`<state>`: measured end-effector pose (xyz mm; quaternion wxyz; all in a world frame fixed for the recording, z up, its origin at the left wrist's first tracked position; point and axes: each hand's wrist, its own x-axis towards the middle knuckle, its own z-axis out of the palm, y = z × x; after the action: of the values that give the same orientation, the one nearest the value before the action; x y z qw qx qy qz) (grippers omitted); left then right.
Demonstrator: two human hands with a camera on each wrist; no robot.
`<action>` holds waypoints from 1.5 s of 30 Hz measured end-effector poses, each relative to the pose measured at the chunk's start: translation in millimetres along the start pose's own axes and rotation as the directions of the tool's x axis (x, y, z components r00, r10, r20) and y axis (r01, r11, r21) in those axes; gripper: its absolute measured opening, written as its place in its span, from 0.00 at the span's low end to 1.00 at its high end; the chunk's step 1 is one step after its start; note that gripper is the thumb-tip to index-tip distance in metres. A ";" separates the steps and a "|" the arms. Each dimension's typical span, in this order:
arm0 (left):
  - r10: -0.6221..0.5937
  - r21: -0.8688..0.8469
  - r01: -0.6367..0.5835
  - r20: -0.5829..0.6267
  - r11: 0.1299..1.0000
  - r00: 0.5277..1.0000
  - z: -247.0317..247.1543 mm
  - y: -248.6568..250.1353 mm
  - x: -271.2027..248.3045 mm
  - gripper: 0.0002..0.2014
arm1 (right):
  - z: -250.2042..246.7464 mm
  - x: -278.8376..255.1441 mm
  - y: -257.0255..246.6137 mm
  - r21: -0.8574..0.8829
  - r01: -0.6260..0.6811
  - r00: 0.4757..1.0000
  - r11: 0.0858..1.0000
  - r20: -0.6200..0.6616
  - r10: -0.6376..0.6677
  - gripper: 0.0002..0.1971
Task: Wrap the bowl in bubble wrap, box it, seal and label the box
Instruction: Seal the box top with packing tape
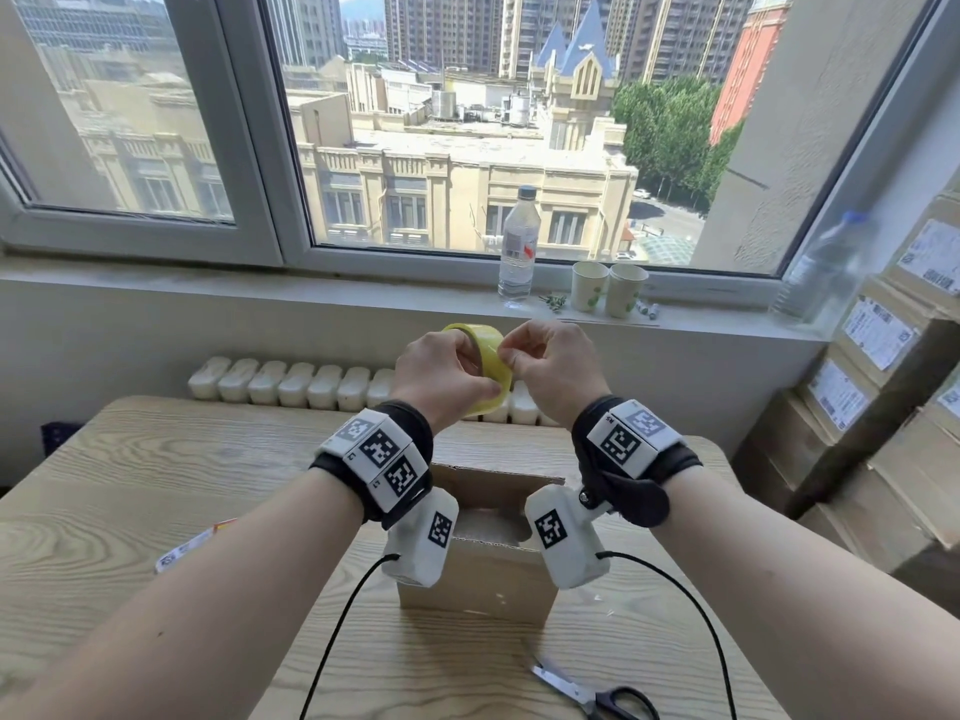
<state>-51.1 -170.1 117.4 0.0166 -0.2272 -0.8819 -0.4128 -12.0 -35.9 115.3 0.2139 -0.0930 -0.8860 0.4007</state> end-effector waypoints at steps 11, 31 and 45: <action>-0.075 -0.101 0.085 0.091 0.991 0.993 2.2 -12.3 11.3 0.10 | -1.4 -2.7 4.5 0.032 0.029 0.999 0.999 0.043 -0.030 0.05; -0.023 -0.035 0.032 0.226 0.999 0.974 2.6 -18.2 14.8 0.07 | 0.3 1.6 11.5 0.293 -0.285 0.954 0.913 -0.010 0.301 0.09; -0.052 0.214 0.009 0.192 0.977 0.980 4.7 -9.6 17.8 0.13 | 3.5 -2.1 16.5 0.335 -0.295 0.946 0.895 -0.029 0.323 0.10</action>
<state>-70.2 -165.0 111.2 -0.0529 -0.2501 -0.9216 -0.2920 -11.8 -28.0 100.3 0.1969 -0.2127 -0.7717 0.5661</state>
